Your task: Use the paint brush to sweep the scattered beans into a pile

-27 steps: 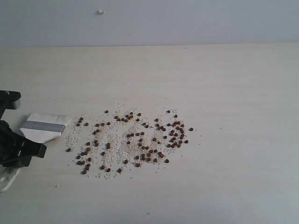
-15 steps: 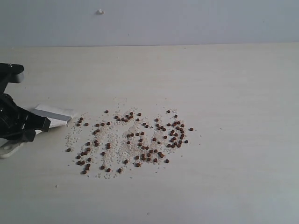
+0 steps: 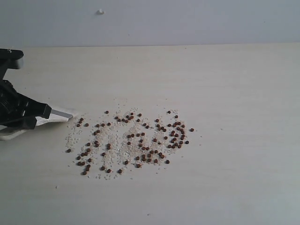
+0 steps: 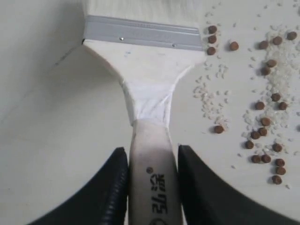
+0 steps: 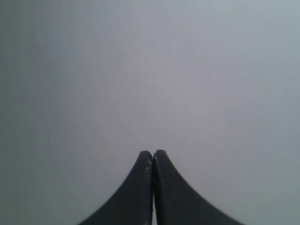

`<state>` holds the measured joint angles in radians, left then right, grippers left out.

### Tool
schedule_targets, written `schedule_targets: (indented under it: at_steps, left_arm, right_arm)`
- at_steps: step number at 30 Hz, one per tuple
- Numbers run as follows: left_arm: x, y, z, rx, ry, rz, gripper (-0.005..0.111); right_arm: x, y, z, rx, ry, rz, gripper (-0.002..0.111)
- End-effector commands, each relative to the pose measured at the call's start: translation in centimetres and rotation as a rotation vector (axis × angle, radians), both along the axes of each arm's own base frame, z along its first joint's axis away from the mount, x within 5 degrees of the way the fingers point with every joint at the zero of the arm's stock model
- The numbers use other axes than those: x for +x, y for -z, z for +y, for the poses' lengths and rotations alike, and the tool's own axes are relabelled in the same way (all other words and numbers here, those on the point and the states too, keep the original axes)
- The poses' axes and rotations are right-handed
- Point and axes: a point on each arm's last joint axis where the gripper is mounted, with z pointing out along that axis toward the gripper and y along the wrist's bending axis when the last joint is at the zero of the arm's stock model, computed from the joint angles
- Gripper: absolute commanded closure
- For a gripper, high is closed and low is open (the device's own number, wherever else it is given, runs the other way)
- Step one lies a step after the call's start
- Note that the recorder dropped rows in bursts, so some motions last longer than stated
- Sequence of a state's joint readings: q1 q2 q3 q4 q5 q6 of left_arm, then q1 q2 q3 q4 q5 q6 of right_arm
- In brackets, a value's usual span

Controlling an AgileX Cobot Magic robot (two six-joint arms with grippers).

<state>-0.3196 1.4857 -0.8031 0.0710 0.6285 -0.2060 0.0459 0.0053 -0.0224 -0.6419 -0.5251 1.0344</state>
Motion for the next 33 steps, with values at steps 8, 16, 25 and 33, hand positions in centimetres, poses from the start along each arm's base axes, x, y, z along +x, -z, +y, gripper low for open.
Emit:
schedule_targets:
  at_steps: [8,16,25,33]
  left_arm:
    - [1.0,-2.1,-0.7,-0.034,-0.009,-0.046,0.107]
    - [1.8,-3.3,-1.0,-0.053,-0.003,-0.088,0.107]
    - [2.4,-4.2,-1.2,-0.057,0.022,-0.133,0.107]
    - [2.7,-4.4,-1.3,-0.069,0.028,-0.173,0.107]
  right_arm:
    - [4.5,0.4,3.1,-0.531,-0.210,0.188,0.108]
    - [7.8,2.9,5.1,-0.618,-0.494,0.179,0.108]
    - [12.5,6.1,8.3,-0.732,-0.702,0.216,0.108]
    - [17.1,8.2,17.0,-0.825,-0.742,0.201,0.080]
